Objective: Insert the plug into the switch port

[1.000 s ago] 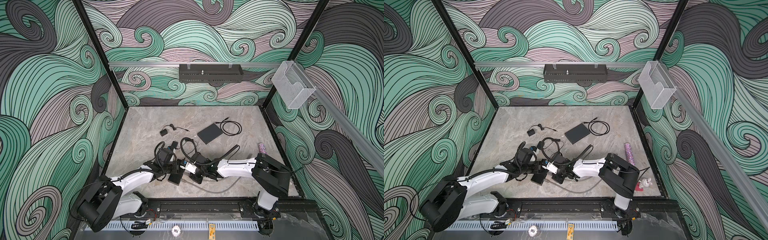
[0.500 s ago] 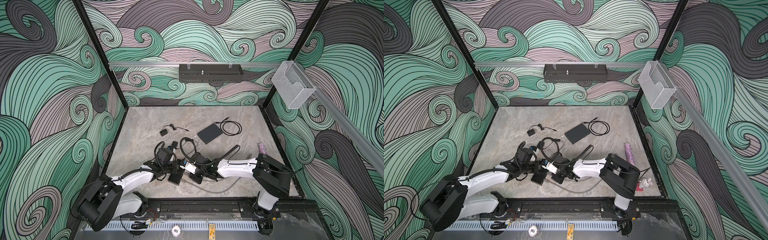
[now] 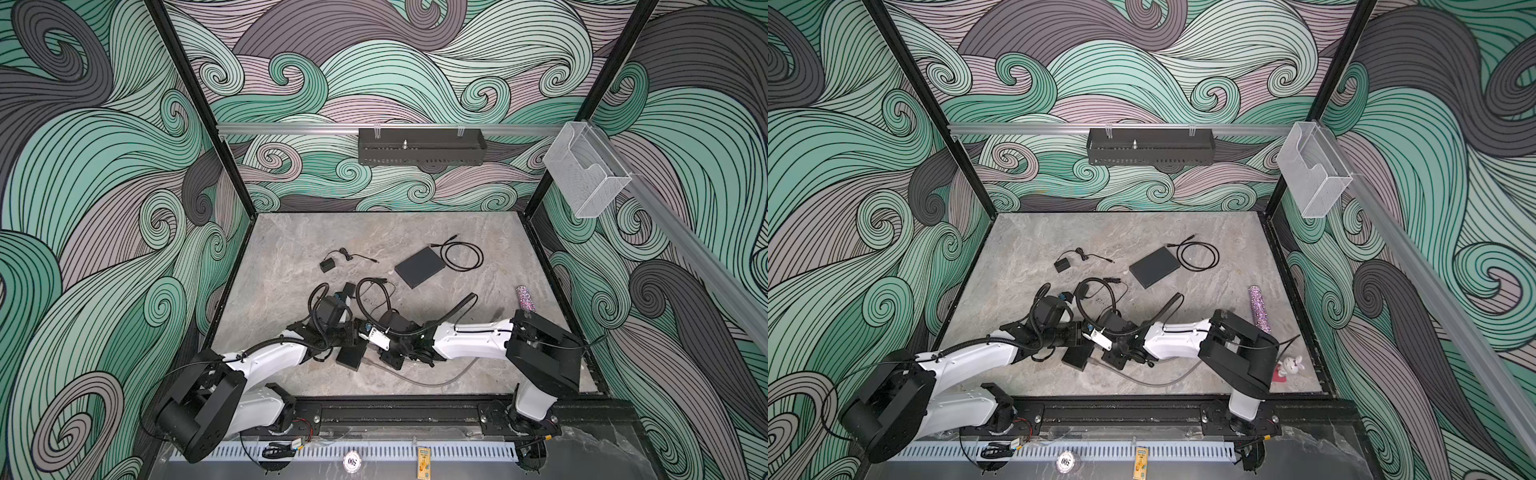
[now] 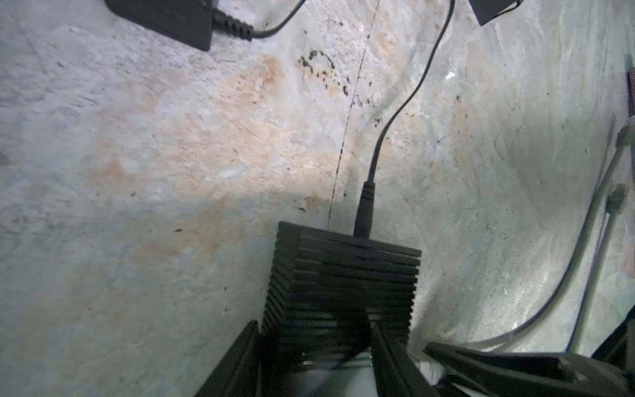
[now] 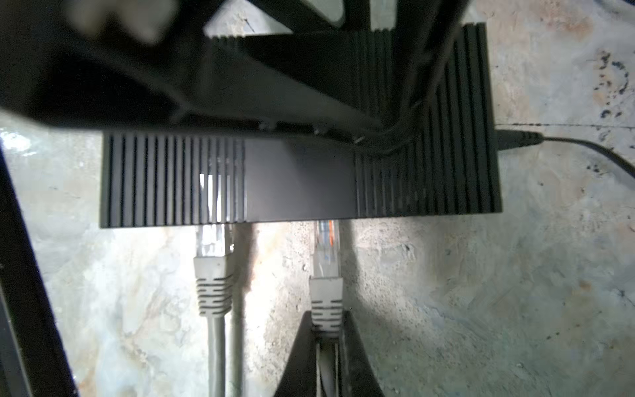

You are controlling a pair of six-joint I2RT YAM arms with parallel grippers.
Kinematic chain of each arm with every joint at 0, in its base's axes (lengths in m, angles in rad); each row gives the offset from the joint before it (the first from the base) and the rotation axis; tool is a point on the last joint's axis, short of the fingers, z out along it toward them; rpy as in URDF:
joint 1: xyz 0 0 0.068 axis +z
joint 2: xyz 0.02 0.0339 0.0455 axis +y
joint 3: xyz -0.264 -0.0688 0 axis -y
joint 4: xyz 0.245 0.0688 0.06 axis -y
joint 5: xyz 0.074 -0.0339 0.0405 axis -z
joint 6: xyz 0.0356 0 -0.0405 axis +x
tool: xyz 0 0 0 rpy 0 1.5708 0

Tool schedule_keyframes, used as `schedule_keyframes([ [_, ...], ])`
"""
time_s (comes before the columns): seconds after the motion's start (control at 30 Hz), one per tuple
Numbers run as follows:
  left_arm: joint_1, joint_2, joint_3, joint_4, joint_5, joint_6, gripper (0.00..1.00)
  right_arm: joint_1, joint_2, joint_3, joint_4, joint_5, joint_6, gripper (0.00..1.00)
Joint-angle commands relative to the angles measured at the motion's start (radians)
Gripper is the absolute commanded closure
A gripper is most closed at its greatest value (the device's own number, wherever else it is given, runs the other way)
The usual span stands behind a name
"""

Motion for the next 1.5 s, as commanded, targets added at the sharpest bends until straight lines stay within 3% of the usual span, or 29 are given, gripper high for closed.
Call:
schedule_keyframes([
  [0.0, -0.002, 0.017, -0.031, -0.034, 0.040, -0.015, 0.49, 0.022, -0.009, 0.019, 0.132, 0.029, 0.000, 1.00],
  [0.3, -0.003, 0.019, -0.039, -0.023, 0.052, -0.027, 0.49, 0.064, -0.006, 0.041, 0.132, 0.063, -0.003, 1.00],
  [0.77, -0.002, -0.045, -0.117, 0.010, 0.098, -0.096, 0.49, 0.064, 0.026, 0.091, 0.091, 0.207, 0.100, 1.00],
  [1.17, -0.003, -0.070, -0.144, 0.019, 0.116, -0.124, 0.50, 0.066, 0.011, 0.113, 0.074, 0.122, 0.118, 1.00],
  [1.47, -0.003, -0.065, -0.144, 0.023, 0.114, -0.137, 0.50, 0.091, -0.003, 0.093, 0.143, 0.062, 0.212, 1.00],
])
